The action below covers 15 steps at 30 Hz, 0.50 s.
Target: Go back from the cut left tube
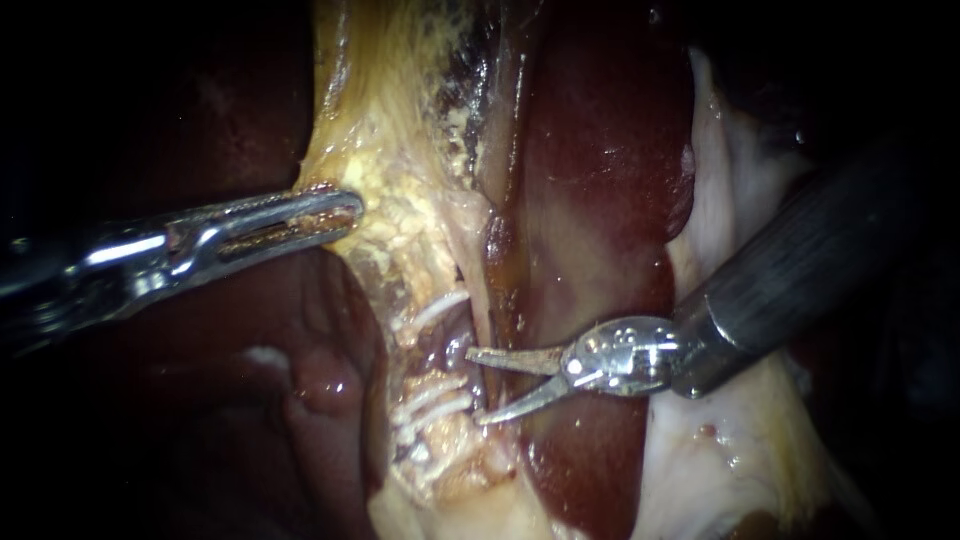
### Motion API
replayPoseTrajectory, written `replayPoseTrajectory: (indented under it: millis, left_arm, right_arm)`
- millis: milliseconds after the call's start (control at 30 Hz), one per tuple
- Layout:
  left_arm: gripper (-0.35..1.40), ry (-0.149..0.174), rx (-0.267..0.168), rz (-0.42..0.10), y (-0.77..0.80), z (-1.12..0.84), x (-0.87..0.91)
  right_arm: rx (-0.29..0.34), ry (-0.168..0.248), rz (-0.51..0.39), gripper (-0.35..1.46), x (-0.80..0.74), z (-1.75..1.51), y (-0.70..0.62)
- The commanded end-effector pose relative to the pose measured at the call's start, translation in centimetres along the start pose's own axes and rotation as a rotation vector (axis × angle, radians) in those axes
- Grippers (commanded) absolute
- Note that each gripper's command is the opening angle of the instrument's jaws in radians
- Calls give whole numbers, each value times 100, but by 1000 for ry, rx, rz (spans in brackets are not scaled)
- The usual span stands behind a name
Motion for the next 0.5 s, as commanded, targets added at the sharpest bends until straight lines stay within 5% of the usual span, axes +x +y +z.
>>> replayPoseTrajectory:
  millis: [33,300,500]
  left_arm:
    - [-35,0,0,0,0,0,0]
    - [-35,0,0,0,0,0,0]
    - [-35,0,0,0,0,0,1]
  right_arm:
    - [0,0,0,84,0,0,0]
    - [5,1,2,93,2,-8,-2]
    - [-29,8,-47,104,17,-51,-1]
